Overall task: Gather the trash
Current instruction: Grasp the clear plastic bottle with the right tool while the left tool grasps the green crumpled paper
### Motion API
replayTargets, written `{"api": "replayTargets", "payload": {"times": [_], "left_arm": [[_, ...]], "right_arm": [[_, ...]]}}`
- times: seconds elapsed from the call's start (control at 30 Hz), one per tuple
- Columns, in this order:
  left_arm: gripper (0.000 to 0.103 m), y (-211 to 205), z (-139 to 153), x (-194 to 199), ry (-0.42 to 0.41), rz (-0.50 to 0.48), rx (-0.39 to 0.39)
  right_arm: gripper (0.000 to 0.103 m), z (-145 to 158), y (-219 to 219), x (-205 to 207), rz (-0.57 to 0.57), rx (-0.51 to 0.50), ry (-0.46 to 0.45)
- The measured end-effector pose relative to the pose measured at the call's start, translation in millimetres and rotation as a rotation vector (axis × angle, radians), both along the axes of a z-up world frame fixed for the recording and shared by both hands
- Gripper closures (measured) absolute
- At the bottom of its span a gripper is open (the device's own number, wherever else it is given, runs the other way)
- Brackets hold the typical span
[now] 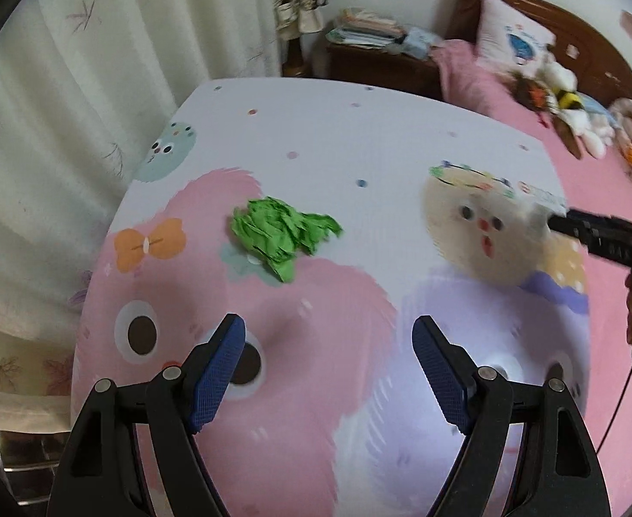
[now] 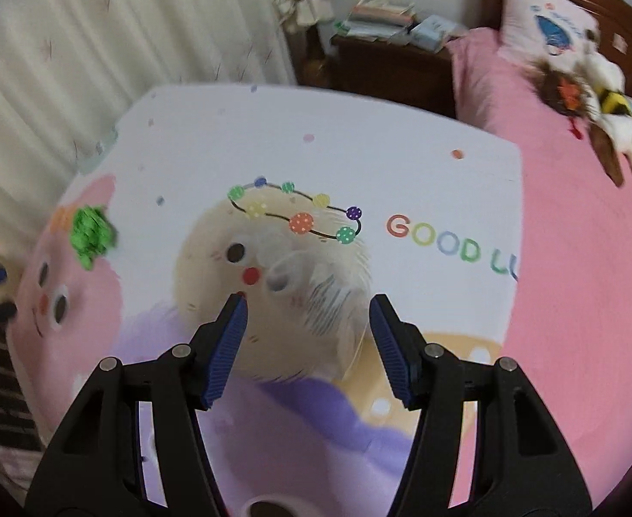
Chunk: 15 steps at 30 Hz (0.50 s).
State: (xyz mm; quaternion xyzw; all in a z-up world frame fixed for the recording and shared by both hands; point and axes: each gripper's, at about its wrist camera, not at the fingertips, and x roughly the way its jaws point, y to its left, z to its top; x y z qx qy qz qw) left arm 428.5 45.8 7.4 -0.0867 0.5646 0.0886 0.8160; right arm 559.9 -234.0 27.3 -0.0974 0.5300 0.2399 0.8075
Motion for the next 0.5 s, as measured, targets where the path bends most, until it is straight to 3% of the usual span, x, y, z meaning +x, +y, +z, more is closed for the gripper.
{"api": "replayTargets", "payload": {"times": [0.13, 0.5], "left_arm": [[0.021, 21.7, -16.0, 20.8, 0.020, 0.068, -0.003], [0.021, 61.4, -45.7, 58.5, 0.070, 0.163, -0.002]], "right_arm": [[0.049, -20.2, 10.2, 10.4, 0.069, 0.008, 0.041], [0.051, -29.2, 39.6, 0.5, 0.209, 0.095, 0.173]]}}
